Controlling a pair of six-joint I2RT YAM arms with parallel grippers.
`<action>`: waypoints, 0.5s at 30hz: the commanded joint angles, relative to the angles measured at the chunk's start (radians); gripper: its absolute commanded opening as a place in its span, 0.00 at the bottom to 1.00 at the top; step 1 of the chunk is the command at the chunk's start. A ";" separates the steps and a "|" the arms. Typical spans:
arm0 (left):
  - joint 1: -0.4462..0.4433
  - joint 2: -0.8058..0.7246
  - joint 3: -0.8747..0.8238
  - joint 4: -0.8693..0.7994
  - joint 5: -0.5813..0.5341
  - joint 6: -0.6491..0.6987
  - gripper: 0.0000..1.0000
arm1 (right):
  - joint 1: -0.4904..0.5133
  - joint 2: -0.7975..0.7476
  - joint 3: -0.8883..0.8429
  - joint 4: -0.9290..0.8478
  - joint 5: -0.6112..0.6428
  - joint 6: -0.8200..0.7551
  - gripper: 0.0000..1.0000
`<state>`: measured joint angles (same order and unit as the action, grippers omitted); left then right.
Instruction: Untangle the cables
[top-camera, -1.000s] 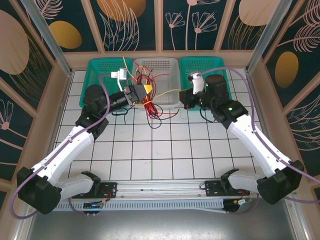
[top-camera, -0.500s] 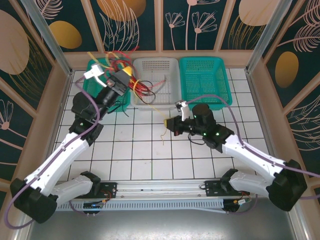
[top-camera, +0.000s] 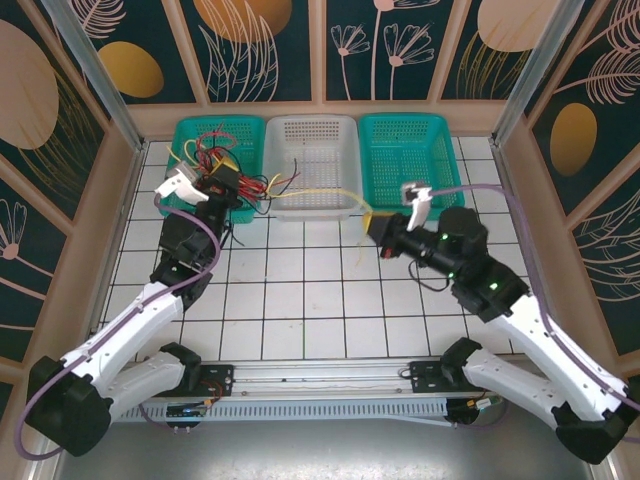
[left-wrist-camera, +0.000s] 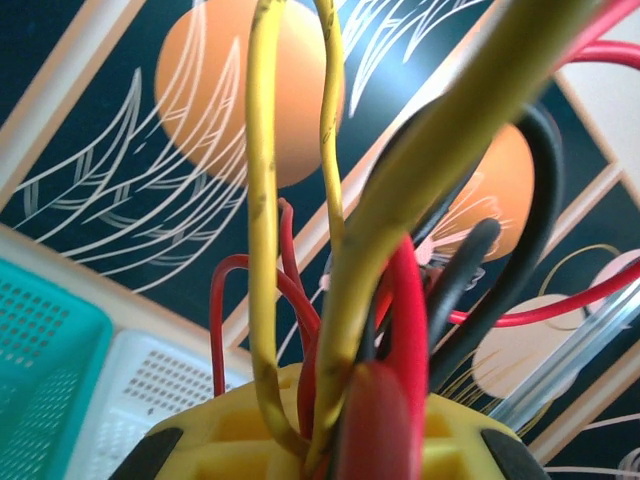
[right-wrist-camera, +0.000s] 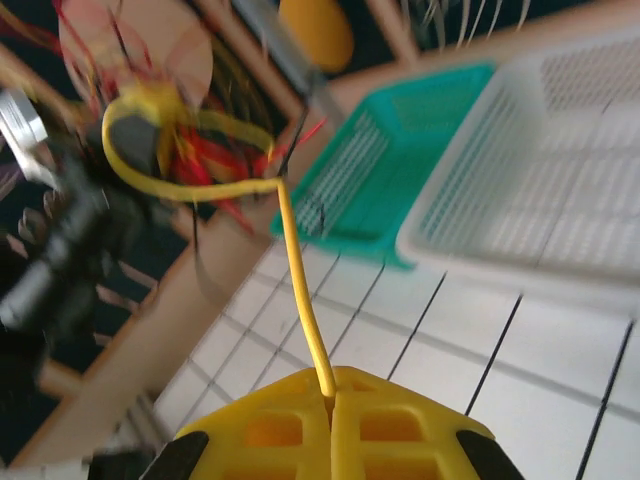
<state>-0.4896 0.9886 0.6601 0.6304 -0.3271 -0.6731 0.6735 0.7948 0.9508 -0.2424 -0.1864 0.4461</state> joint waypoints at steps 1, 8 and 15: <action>0.005 -0.070 -0.039 -0.028 -0.082 0.012 0.00 | -0.109 -0.009 0.110 -0.066 0.047 -0.058 0.00; 0.002 -0.093 -0.114 -0.164 0.171 -0.164 0.00 | -0.280 0.108 0.302 -0.179 0.110 -0.128 0.00; -0.114 -0.019 -0.225 -0.132 0.257 -0.272 0.00 | -0.281 0.198 0.379 -0.275 0.226 -0.178 0.00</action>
<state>-0.5640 0.9489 0.4484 0.4690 -0.1356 -0.8749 0.3985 0.9874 1.3064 -0.4446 -0.0242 0.3084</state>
